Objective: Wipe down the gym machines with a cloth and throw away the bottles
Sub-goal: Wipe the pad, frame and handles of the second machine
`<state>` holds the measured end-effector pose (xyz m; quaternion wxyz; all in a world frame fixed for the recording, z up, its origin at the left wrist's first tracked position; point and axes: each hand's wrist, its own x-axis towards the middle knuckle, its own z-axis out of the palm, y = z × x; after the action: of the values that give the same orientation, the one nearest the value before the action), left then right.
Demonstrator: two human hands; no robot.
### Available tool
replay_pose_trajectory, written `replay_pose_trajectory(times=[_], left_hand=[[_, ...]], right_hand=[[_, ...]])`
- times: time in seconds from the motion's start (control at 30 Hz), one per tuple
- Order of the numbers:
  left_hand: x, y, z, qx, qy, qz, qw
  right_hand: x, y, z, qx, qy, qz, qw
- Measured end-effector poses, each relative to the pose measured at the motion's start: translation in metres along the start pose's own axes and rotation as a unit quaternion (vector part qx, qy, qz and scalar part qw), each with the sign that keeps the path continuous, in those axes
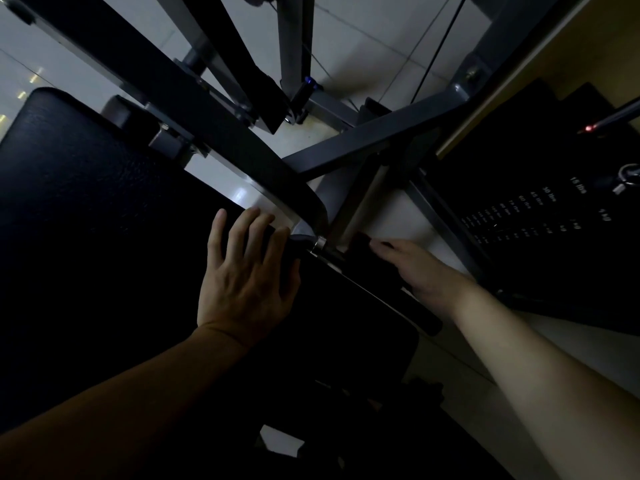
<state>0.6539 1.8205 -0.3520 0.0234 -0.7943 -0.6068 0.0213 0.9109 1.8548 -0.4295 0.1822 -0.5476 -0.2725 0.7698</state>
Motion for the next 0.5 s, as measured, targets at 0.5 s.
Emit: replay_pose_trajectory(times=[0.5], left_hand=[[-0.001, 0.000, 0.001, 0.013, -0.004, 0.000, 1.000]], right_hand=[[0.043, -0.022, 0.035, -0.255, -0.078, -0.027, 0.963]])
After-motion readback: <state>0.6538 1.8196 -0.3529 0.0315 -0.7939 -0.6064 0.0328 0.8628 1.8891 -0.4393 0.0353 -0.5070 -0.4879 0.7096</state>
